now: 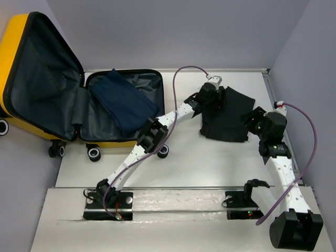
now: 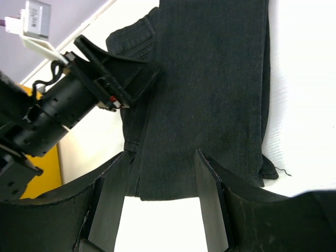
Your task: Pack the luggage
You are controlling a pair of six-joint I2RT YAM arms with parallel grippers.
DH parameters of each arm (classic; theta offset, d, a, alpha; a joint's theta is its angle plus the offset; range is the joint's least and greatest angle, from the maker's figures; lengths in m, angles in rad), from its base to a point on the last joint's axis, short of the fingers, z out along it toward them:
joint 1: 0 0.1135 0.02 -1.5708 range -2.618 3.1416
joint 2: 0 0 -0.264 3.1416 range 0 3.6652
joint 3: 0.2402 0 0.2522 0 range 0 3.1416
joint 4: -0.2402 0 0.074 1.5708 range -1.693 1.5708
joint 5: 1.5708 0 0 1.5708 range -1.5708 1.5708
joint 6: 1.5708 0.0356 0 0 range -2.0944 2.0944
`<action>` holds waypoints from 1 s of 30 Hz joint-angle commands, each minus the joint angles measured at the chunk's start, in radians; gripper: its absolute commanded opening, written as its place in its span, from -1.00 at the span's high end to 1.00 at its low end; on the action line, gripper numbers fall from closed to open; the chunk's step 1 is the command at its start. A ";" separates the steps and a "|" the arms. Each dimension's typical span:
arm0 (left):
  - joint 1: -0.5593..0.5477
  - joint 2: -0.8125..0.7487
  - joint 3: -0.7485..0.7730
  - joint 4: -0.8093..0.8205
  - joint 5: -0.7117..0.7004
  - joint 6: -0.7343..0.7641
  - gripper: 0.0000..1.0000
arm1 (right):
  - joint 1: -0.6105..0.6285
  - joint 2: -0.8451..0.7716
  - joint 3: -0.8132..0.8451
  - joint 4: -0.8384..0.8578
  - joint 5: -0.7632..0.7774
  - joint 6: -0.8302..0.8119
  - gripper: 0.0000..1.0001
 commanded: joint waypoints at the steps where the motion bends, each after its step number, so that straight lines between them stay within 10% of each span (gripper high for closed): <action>1: -0.009 0.012 0.054 0.078 0.028 -0.009 -0.66 | -0.002 -0.009 0.005 0.018 -0.047 0.001 -0.18; 15: -0.021 0.005 -0.017 0.208 0.151 -0.064 -0.16 | -0.002 -0.007 -0.015 0.034 -0.065 -0.003 -0.19; 30: -0.008 0.091 0.011 0.257 0.184 -0.149 -0.19 | -0.002 -0.059 -0.024 0.030 -0.079 0.006 -0.19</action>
